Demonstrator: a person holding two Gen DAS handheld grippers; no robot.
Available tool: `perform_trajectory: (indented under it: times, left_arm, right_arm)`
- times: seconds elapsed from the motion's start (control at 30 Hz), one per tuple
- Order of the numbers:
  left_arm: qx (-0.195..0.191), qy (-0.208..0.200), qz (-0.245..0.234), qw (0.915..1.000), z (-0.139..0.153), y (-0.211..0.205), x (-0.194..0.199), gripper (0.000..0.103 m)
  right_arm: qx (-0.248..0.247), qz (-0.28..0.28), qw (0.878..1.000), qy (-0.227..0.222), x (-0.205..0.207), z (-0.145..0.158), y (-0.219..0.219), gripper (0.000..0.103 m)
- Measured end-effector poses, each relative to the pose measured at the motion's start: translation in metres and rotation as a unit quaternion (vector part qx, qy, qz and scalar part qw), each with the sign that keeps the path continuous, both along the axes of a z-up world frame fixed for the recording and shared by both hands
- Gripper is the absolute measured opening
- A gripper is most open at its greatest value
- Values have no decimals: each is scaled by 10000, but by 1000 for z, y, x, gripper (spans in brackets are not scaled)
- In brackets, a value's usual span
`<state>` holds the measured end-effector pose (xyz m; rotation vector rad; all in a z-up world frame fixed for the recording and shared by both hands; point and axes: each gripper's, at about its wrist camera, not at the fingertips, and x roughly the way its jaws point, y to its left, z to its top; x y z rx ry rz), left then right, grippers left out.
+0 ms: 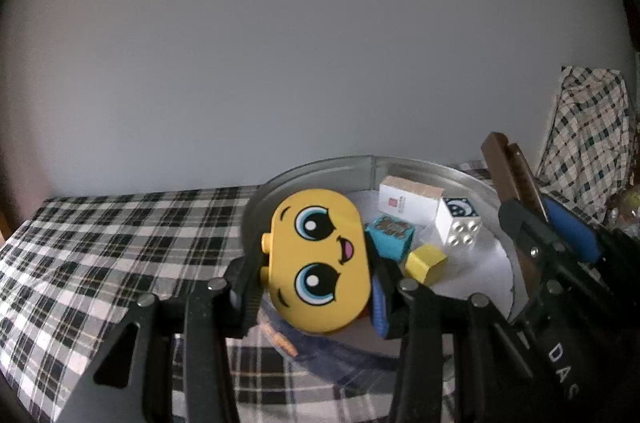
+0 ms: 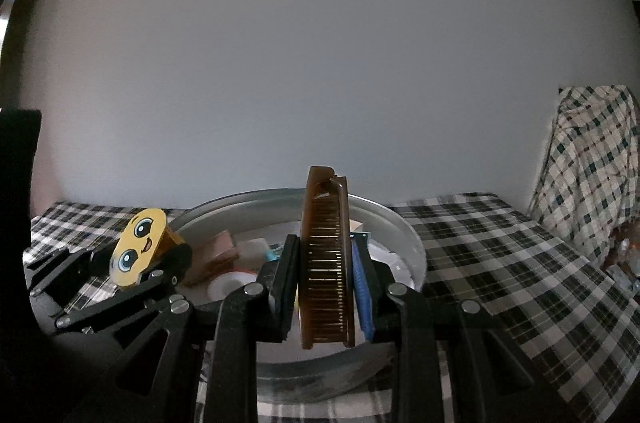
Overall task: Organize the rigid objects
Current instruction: 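Lift and carry the yellow brick and brown comb over the tin with both tools, then open both tools to drop the yellow brick and brown comb into the tin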
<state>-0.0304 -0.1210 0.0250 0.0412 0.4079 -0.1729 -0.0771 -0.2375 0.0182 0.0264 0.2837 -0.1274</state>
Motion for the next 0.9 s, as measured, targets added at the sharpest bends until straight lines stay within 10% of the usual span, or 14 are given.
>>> perform_trajectory:
  times: [0.9]
  left_arm:
    - [-358, 695, -151, 9968, 28, -39, 91, 42]
  right_arm:
    - [397, -515, 9979, 53, 83, 28, -55, 28]
